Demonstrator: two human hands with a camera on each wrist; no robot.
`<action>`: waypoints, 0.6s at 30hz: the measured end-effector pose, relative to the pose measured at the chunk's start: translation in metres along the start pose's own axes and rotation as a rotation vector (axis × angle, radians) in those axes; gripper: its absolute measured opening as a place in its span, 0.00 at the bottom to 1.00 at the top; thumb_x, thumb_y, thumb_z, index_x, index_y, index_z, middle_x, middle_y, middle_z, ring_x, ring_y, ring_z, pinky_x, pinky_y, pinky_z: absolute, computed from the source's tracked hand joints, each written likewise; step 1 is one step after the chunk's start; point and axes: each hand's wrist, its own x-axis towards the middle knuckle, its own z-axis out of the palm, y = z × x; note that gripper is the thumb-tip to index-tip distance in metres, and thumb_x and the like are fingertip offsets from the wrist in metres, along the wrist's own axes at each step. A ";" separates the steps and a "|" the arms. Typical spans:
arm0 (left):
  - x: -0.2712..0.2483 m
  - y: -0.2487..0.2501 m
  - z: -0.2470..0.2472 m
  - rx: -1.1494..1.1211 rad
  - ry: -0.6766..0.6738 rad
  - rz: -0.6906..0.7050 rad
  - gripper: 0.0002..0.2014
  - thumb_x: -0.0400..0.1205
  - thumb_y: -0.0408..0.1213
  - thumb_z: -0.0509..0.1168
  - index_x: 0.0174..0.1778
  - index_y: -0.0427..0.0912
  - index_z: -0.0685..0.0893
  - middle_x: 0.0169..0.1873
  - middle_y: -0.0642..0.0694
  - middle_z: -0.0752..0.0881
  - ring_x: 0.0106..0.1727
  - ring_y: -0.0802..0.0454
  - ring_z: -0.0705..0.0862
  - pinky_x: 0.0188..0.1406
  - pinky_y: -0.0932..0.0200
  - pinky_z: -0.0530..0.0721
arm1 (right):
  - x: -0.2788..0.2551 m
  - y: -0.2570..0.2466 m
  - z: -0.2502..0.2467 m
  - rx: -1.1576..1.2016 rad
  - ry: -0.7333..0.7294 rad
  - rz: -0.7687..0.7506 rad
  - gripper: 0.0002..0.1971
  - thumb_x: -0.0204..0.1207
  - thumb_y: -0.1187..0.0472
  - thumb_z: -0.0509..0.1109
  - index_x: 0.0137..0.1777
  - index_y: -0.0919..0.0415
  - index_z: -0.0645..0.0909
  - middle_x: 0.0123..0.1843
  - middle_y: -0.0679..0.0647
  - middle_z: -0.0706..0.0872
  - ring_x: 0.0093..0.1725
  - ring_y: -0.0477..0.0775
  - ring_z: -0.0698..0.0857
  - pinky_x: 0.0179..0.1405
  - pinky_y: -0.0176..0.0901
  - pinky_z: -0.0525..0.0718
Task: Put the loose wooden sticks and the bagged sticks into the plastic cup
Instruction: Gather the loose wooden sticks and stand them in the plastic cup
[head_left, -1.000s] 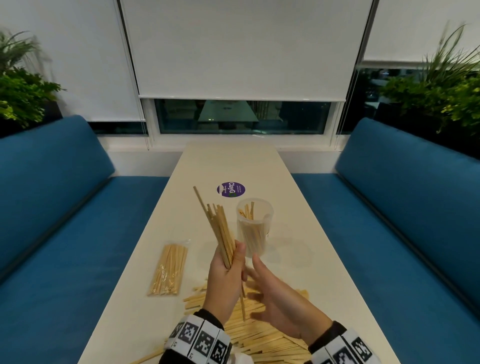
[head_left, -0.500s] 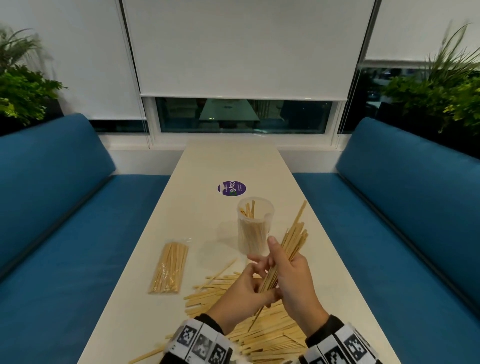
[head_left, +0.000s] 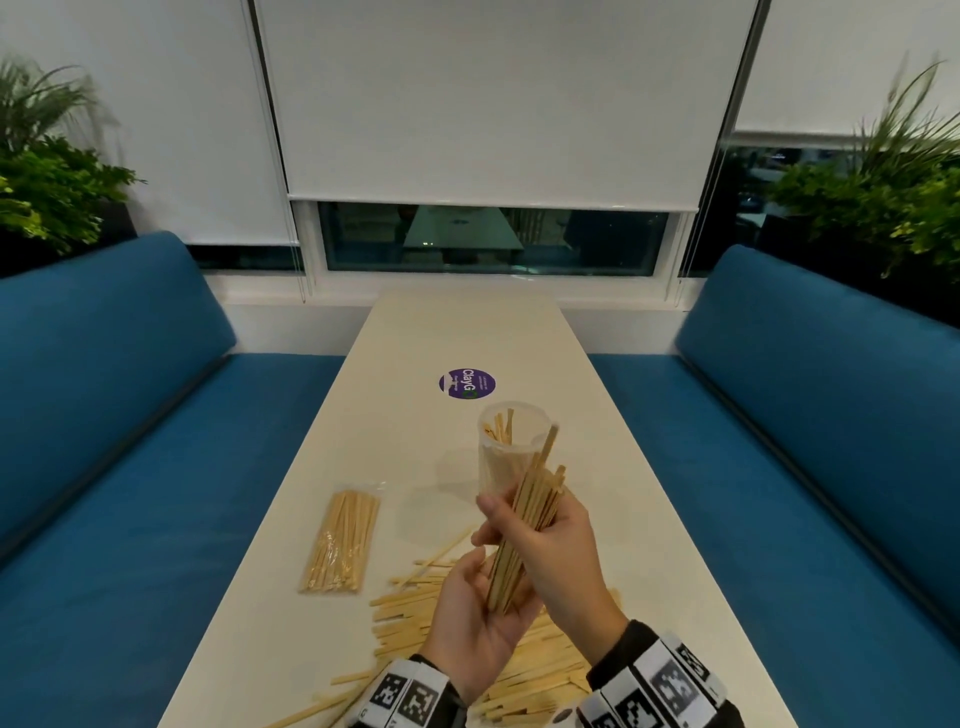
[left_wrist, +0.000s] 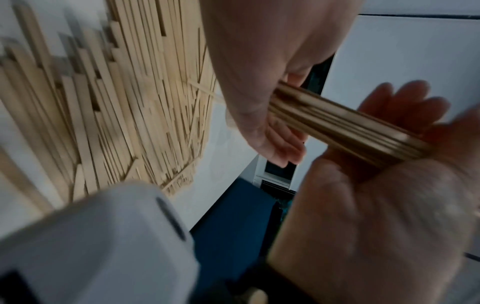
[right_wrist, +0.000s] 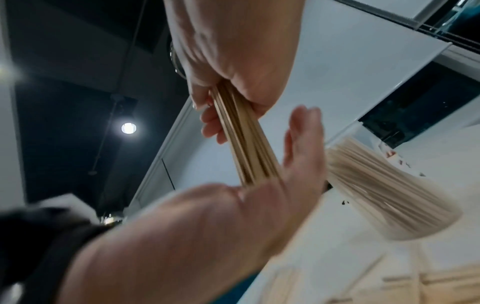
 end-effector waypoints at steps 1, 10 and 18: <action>-0.001 -0.001 0.002 0.006 -0.014 0.029 0.18 0.87 0.36 0.49 0.58 0.29 0.80 0.36 0.31 0.89 0.33 0.41 0.90 0.30 0.49 0.90 | -0.002 0.003 0.001 0.003 -0.008 0.014 0.10 0.68 0.64 0.77 0.42 0.62 0.78 0.26 0.56 0.85 0.29 0.54 0.87 0.32 0.44 0.86; -0.005 0.001 0.007 0.561 0.053 0.145 0.17 0.84 0.43 0.55 0.43 0.39 0.86 0.30 0.44 0.88 0.33 0.51 0.84 0.36 0.56 0.81 | -0.003 0.013 0.000 -0.121 -0.018 0.041 0.31 0.65 0.39 0.75 0.27 0.68 0.70 0.20 0.57 0.69 0.21 0.52 0.70 0.26 0.43 0.71; -0.041 0.033 0.038 1.625 -0.256 1.348 0.20 0.86 0.51 0.46 0.68 0.53 0.76 0.67 0.63 0.77 0.71 0.67 0.72 0.71 0.74 0.67 | -0.006 0.028 -0.009 -0.284 -0.107 0.061 0.19 0.74 0.55 0.71 0.24 0.58 0.71 0.14 0.47 0.70 0.15 0.45 0.68 0.18 0.37 0.69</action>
